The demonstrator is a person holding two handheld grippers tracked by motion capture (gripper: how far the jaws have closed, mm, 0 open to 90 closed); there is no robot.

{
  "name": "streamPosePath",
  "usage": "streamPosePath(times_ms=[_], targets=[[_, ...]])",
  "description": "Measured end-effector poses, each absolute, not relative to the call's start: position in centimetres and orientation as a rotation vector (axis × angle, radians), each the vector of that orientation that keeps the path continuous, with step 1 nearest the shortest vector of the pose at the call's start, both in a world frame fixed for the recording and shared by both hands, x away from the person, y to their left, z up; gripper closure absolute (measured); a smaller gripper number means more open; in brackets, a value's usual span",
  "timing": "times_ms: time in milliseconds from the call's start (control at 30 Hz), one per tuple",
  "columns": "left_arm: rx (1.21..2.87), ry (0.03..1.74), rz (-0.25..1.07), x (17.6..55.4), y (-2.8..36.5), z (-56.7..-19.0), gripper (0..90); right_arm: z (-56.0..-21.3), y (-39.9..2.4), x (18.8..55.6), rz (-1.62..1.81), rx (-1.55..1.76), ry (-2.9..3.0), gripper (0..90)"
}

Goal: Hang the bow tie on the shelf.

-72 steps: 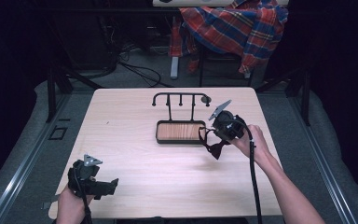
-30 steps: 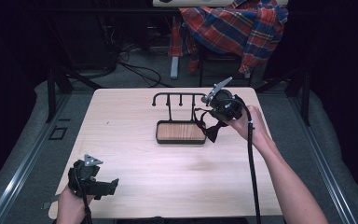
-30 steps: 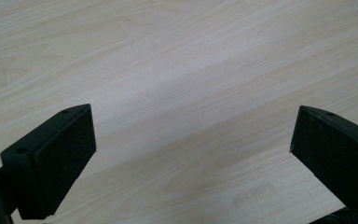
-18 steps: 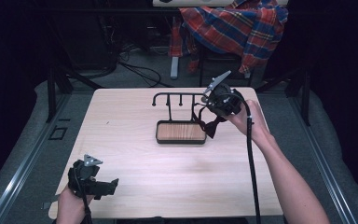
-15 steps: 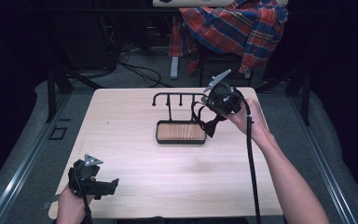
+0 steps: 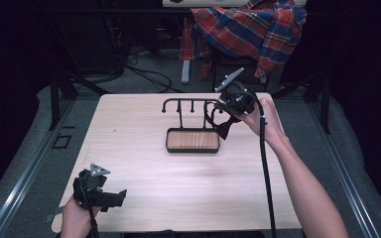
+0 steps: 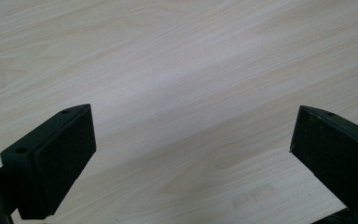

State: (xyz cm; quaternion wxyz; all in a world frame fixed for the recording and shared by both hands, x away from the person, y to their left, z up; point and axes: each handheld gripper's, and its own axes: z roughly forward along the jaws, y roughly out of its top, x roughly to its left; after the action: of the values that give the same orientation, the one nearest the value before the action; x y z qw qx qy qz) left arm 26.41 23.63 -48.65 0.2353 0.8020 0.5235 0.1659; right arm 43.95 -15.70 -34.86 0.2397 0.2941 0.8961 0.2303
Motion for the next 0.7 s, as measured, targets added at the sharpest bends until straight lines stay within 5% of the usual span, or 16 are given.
streamPosePath(times_ms=[700], targets=[[2.203,1.433,0.457,26.3,23.6,-48.6,0.1,-37.0,-17.5,47.1,0.652,0.961,2.394,89.6]])
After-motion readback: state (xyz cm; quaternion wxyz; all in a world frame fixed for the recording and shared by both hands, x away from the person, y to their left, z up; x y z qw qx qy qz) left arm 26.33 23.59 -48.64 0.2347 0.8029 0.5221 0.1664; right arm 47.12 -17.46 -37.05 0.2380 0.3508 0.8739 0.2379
